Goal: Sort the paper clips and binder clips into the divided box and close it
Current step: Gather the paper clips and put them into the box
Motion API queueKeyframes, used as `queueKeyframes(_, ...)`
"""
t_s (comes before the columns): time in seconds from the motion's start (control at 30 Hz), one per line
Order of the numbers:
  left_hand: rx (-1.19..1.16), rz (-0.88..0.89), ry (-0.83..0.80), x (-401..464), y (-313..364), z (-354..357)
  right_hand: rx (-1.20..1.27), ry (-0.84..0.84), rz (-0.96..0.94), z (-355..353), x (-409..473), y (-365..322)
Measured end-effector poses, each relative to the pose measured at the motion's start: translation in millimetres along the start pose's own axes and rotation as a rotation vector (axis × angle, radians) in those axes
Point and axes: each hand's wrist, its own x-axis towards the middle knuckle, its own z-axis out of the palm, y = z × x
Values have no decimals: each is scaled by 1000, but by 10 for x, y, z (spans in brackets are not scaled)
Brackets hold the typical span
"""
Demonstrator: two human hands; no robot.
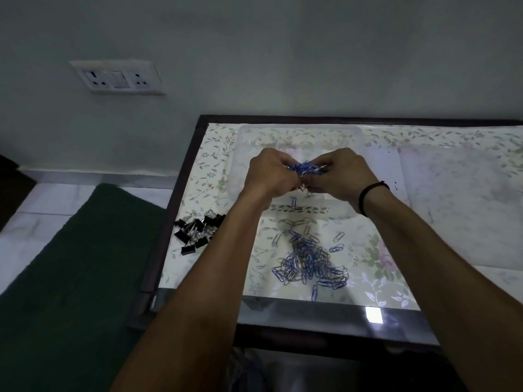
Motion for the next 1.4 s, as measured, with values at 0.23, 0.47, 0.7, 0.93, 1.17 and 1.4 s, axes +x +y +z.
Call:
queueKeyframes(0.23,50,-59,-79,15,-43,-35,-71,-42,37,79,25,41)
queueKeyframes(0.47,286,106,-60,-44,16,-212,-212,-54,-73,5,-82,-15)
queueKeyframes(0.7,723,324,-277,-173,59,-143,-187,19,-76,-64,-65,-15)
queueKeyframes(0.93,623,398,-117,-150,102,-176,-221,12,-106,-68,-99,-16)
queueKeyframes(1.17,599,390,-13,-102,39,-62,-319,-36,-135,-13,-122,-58)
queueKeyframes(1.4,628,457,11,-357,17,-27,-423,106,-256,25,-323,12)
